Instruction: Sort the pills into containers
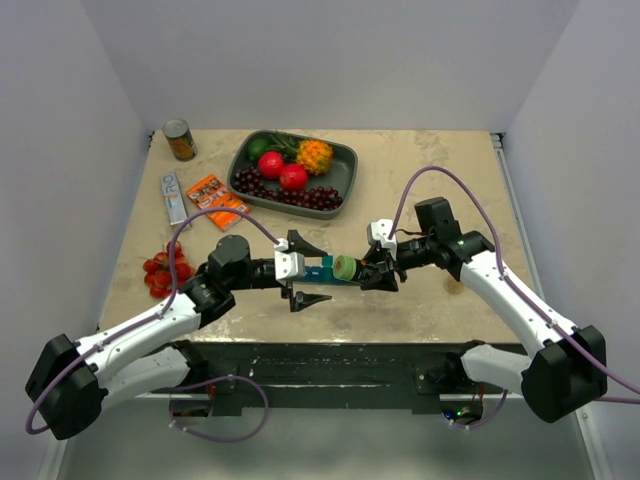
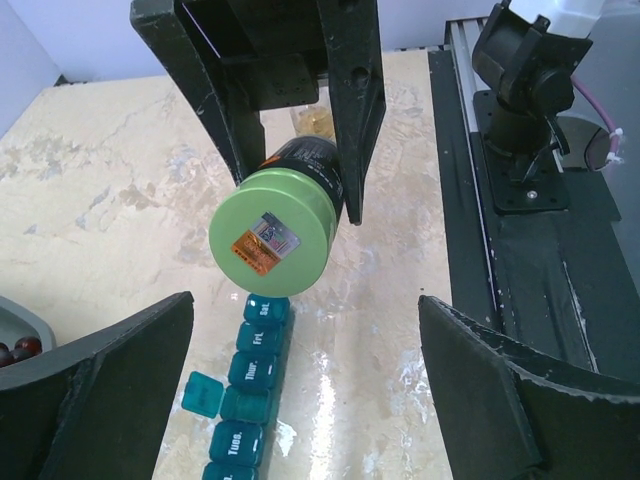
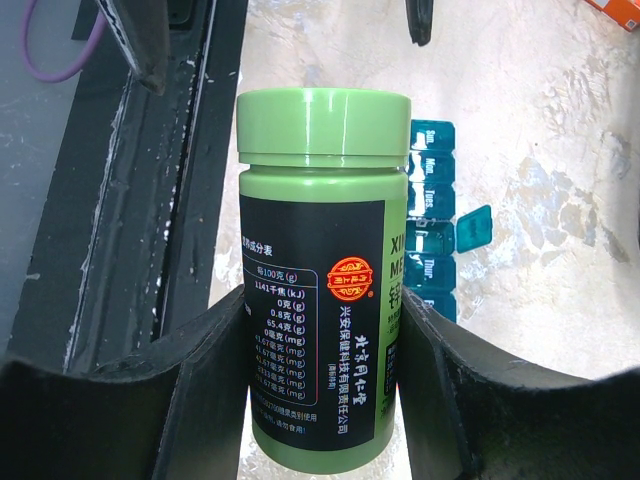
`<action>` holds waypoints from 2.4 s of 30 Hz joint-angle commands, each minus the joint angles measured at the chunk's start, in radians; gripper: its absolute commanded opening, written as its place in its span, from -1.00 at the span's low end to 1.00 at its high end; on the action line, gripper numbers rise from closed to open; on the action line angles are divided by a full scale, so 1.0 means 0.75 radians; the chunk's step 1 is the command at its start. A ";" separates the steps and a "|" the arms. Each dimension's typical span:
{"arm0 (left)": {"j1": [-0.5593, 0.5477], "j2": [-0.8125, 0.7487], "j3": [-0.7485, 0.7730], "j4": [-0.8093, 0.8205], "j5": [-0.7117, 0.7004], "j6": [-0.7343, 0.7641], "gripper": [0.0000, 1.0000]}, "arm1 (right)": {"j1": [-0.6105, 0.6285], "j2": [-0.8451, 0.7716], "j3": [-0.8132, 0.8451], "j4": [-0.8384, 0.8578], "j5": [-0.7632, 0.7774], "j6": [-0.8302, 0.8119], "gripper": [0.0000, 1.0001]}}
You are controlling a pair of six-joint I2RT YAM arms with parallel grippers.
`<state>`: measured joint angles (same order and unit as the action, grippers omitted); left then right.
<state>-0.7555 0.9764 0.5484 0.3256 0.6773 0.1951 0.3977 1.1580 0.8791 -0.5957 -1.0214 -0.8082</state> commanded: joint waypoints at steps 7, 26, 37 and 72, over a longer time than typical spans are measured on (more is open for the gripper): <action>-0.017 0.046 0.087 -0.004 0.009 0.153 0.93 | -0.005 -0.012 0.010 0.003 -0.070 -0.027 -1.00; -0.062 0.224 0.240 -0.015 0.028 0.157 0.79 | -0.007 -0.016 0.008 0.001 -0.070 -0.029 -1.00; -0.073 0.279 0.293 -0.095 0.001 0.086 -0.25 | -0.007 -0.016 0.006 -0.001 -0.066 -0.027 -1.00; -0.011 0.279 0.463 -0.489 -0.283 -1.958 -1.00 | -0.039 -0.053 -0.012 0.101 0.026 0.092 -1.00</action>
<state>-0.7860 1.2465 0.9070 -0.1135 0.4004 -1.1759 0.3679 1.1416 0.8745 -0.5690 -1.0042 -0.7437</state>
